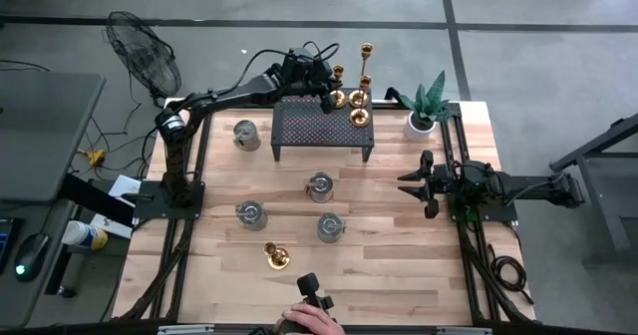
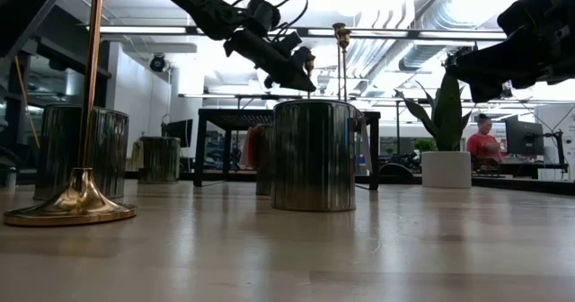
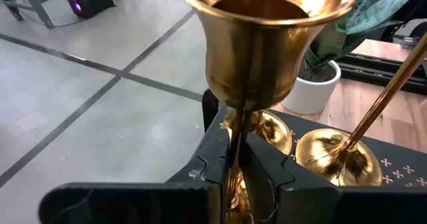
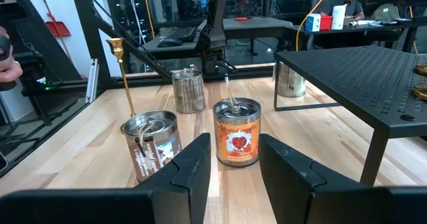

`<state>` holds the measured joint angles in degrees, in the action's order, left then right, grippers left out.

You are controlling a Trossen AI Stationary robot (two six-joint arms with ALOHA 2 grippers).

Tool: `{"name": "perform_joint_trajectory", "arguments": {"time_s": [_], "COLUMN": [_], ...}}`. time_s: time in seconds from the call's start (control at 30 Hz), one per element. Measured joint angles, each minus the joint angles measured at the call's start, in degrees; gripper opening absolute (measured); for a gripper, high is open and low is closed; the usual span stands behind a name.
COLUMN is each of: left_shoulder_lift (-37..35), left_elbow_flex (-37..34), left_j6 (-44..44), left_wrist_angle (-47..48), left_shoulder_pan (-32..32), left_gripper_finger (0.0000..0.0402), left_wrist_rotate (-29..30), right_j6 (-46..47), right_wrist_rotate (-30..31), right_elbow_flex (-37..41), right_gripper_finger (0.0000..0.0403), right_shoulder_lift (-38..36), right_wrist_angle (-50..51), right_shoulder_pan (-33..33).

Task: Pick & Place candle stick holders
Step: Put the gold candle holder on the shelf

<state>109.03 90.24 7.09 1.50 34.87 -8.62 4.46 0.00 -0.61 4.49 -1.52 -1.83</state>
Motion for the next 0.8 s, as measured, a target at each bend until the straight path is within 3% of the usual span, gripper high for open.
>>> {"name": "perform_joint_trajectory", "arguments": {"time_s": [0.8], "left_shoulder_lift": [-0.02], "left_elbow_flex": [0.02], "left_j6": [0.14], "left_wrist_angle": [-0.23], "left_shoulder_pan": [-0.02], "left_gripper_finger": [0.0031], "left_wrist_rotate": [-1.76], "right_j6": [-0.01], "right_wrist_rotate": [0.00], "right_elbow_flex": [-0.01], "right_gripper_finger": [0.0117], "right_shoulder_lift": [0.00], "right_wrist_angle": [0.00], "right_shoulder_pan": [0.01]}}
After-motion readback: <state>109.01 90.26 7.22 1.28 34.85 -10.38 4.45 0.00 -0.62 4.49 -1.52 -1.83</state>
